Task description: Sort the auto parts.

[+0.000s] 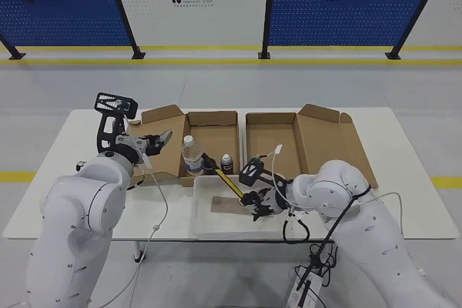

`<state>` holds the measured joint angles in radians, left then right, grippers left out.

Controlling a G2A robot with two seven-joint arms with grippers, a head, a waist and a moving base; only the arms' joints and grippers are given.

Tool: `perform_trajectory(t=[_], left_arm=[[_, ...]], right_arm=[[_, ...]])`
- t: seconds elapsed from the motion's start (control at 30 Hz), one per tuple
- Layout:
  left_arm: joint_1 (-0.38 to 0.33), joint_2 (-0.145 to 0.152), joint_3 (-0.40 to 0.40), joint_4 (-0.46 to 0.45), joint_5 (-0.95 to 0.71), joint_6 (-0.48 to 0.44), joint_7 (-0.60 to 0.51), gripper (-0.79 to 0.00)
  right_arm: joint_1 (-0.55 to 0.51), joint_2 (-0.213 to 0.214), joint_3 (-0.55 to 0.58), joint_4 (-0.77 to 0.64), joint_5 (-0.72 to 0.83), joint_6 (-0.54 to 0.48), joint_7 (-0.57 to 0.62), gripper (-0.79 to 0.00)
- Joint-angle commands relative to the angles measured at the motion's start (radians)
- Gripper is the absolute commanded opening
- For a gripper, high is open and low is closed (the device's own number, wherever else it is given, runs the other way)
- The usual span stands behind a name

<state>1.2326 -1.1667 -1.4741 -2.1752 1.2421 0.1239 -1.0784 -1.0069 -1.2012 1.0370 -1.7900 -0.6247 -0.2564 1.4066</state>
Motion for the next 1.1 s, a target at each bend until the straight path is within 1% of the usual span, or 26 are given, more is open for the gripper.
perform_trajectory(t=[0.0,0.3,0.5,0.57,0.77,0.93,1.07], left_arm=[[0.000,0.000,0.000,0.000,0.000,0.000,0.000,0.000],[0.000,0.000,0.000,0.000,0.000,0.000,0.000,0.000],[0.000,0.000,0.000,0.000,0.000,0.000,0.000,0.000],[0.000,0.000,0.000,0.000,0.000,0.000,0.000,0.000],[0.000,0.000,0.000,0.000,0.000,0.000,0.000,0.000],[0.000,0.000,0.000,0.000,0.000,0.000,0.000,0.000],[0.000,0.000,0.000,0.000,0.000,0.000,0.000,0.000]], right_arm=[[0.002,0.001,-0.004,0.001,-0.001,0.004,-0.005,-0.785],[0.011,0.007,-0.022,0.007,-0.009,0.025,-0.027,-0.785],[0.034,0.010,-0.025,0.012,-0.061,0.066,-0.037,-0.785],[0.047,0.011,-0.019,0.015,-0.077,0.091,-0.045,-0.785],[0.105,0.013,-0.010,0.024,-0.156,0.195,-0.005,-0.785],[0.151,0.011,0.011,0.056,-0.182,0.284,-0.022,-0.785],[0.192,0.010,0.017,0.092,-0.220,0.331,-0.017,-0.785]])
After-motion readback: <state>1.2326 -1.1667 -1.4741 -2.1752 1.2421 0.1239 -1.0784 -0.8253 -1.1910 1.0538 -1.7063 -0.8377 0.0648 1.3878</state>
